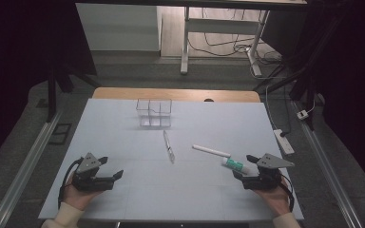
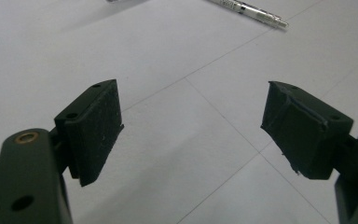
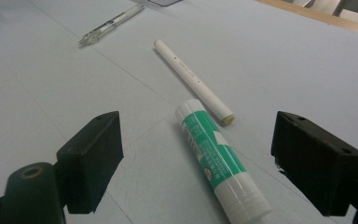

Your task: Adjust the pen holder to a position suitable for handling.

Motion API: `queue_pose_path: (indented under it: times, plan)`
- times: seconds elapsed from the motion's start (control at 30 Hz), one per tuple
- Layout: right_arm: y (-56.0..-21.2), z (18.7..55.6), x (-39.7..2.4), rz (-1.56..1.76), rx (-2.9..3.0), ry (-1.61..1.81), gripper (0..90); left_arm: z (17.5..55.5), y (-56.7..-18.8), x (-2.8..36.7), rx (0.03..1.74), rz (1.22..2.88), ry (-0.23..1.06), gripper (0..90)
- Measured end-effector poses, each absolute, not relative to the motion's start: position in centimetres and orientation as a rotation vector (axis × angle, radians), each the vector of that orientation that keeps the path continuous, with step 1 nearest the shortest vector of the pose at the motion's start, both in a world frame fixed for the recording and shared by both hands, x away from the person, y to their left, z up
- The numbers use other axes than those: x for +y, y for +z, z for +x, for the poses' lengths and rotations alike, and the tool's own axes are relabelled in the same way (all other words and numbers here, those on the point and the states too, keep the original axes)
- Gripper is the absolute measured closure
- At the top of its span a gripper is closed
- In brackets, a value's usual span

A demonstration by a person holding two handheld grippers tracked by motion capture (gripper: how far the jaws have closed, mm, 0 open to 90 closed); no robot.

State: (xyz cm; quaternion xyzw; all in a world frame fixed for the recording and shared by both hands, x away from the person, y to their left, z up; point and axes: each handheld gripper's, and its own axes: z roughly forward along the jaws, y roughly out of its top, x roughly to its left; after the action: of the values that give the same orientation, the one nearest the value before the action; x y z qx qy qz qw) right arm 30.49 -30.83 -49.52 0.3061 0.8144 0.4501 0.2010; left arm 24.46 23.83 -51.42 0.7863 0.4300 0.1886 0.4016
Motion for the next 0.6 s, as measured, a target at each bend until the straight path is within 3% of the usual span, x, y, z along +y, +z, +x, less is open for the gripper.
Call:
queue_pose_path:
  times: [0.6]
  plan:
    - [-49.6,30.44,-30.77,0.867,2.282,1.259,16.5,25.21,-51.02,24.09,1.107,1.968,0.458,21.6]
